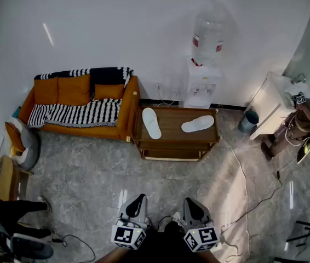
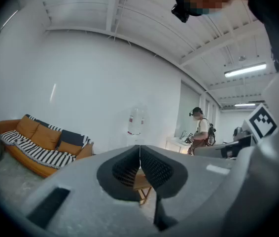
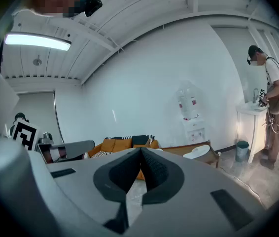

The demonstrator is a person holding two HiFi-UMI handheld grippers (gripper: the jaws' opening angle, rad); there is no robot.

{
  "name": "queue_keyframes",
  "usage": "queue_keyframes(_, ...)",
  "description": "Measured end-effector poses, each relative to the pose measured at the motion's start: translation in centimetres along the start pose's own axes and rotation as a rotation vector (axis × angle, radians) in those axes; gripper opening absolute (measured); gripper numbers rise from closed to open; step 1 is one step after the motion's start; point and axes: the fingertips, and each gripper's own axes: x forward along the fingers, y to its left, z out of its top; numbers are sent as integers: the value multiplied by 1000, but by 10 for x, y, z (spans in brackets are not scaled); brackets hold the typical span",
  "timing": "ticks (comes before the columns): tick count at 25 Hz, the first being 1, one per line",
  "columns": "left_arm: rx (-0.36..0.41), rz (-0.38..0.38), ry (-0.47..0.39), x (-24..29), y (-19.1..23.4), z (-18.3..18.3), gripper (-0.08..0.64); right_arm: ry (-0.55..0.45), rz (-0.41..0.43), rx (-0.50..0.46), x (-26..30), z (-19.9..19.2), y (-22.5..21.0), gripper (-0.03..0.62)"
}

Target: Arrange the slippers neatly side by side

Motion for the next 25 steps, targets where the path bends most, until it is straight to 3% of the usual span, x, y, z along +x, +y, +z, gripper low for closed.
queue_keyframes(25,19,44,7,30,-21,-4,17,10,66,32,12,10,-33,12)
